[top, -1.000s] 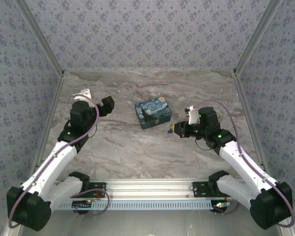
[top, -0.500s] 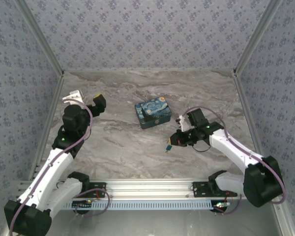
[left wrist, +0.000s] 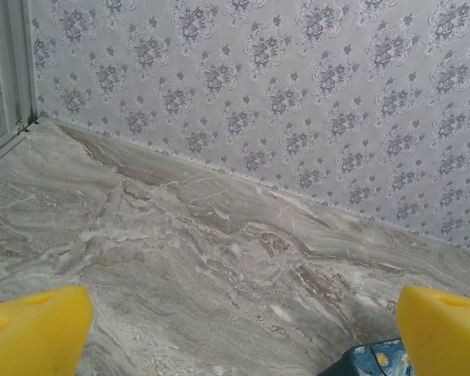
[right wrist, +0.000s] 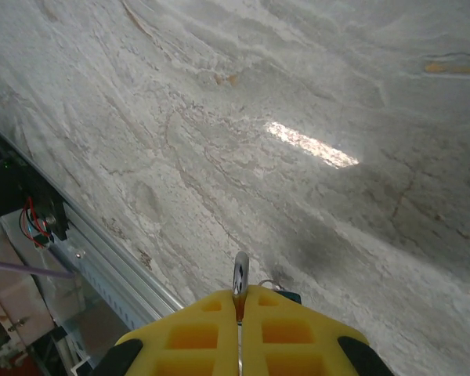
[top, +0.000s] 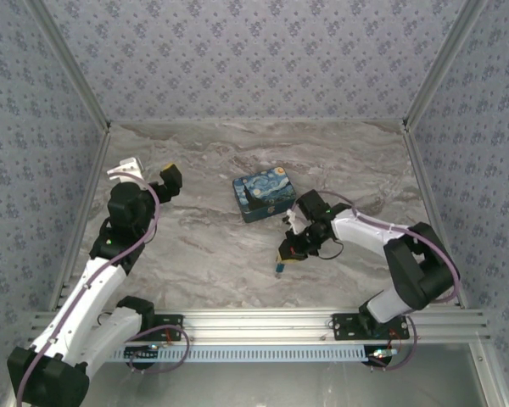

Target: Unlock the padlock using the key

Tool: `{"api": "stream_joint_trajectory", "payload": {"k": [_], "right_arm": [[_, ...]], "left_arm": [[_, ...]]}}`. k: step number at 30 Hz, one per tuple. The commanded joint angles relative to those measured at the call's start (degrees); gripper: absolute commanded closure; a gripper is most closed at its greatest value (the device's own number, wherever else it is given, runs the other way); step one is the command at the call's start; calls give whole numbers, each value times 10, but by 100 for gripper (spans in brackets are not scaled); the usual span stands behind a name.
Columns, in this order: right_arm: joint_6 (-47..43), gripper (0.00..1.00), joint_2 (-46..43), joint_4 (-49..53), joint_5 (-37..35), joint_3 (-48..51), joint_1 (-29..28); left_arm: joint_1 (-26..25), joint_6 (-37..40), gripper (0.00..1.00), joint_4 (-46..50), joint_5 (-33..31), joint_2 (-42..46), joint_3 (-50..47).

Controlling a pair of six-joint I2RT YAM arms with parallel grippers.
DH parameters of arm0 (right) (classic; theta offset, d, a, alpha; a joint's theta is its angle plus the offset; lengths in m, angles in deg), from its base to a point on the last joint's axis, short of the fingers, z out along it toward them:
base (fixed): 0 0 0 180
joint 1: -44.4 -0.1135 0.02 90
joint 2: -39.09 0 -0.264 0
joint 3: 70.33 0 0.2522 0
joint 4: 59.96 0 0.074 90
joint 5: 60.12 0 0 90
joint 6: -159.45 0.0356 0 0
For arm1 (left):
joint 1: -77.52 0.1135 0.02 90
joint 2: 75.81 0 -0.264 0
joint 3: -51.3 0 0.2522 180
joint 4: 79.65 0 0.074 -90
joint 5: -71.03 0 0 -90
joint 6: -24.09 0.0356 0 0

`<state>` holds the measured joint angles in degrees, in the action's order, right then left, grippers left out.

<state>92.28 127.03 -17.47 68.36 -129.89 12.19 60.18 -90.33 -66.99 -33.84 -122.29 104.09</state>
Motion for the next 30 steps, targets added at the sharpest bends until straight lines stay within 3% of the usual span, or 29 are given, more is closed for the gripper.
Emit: {"api": "stream_joint_trajectory", "payload": {"k": [1,8,14,23,30], "right_arm": [[-10,93,23,-9,14,-22,-9],[-8,89,54,-24,16,-26,-13],[-13,74,48,-34,3,-25,-15],[-23,67,-18,-20,-52,-28,-11],[-31,62,-119,-5,-118,-26,8]], "left_arm": [[4,11,1,5,-13,13,-1],[5,12,1,8,-15,17,-3],[5,14,1,9,-16,18,-3],[10,17,1,11,-13,22,3],[15,21,1,10,-12,28,2]]}}
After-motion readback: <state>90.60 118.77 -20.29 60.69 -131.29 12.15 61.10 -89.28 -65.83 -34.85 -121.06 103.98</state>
